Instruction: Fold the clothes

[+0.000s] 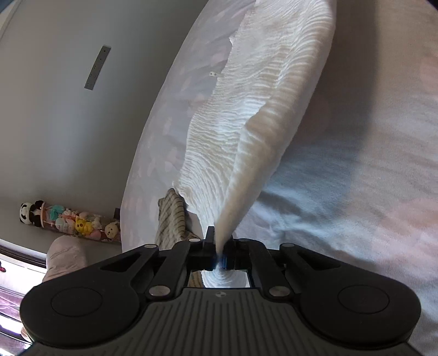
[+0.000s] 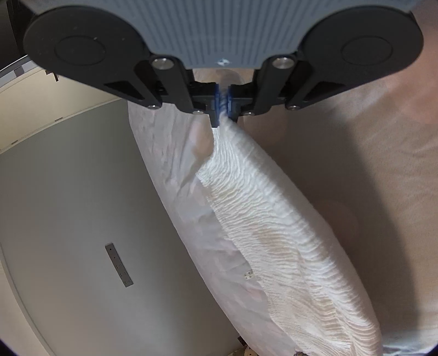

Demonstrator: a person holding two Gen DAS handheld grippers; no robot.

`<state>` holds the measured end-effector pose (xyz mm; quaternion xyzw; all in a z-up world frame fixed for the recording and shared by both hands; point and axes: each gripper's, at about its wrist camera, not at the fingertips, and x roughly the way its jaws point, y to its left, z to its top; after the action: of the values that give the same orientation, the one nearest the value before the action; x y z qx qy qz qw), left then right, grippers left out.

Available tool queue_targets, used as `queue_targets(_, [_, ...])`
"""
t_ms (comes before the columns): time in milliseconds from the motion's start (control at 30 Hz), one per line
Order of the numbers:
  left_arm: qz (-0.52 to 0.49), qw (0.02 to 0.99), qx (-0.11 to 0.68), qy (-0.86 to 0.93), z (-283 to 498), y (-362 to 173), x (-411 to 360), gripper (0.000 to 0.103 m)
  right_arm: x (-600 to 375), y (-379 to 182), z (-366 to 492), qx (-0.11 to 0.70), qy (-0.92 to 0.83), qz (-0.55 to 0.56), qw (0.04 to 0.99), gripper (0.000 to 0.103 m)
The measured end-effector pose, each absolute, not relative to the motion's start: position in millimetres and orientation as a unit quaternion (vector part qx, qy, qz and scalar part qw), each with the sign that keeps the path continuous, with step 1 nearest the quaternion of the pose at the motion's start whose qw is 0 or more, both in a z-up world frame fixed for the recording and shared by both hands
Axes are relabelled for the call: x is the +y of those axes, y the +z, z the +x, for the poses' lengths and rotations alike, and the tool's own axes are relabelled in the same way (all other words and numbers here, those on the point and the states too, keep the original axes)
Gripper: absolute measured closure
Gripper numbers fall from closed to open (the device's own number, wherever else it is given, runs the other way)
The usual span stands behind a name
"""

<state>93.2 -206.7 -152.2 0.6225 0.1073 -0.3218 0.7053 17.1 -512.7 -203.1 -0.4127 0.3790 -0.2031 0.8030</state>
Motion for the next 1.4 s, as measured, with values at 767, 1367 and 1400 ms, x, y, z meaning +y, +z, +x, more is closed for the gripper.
queue_targets(767, [0.591,0.665,0.209,-0.405,-3,-141,-136,0.101,-478,-160,-40,0.477,-0.085,-0.356,0.799,0.098])
queue_targets(1367, [0.503,0.715,0.317,-0.367,-2,-164,-113,0.091,-475,-188,-18,0.57,-0.04,-0.354,0.741,0.089])
queue_targets(1400, [0.503,0.715,0.32,-0.365,-1,-163,-111,0.091,-475,-186,-19,0.57,-0.041,-0.354,0.74,0.084])
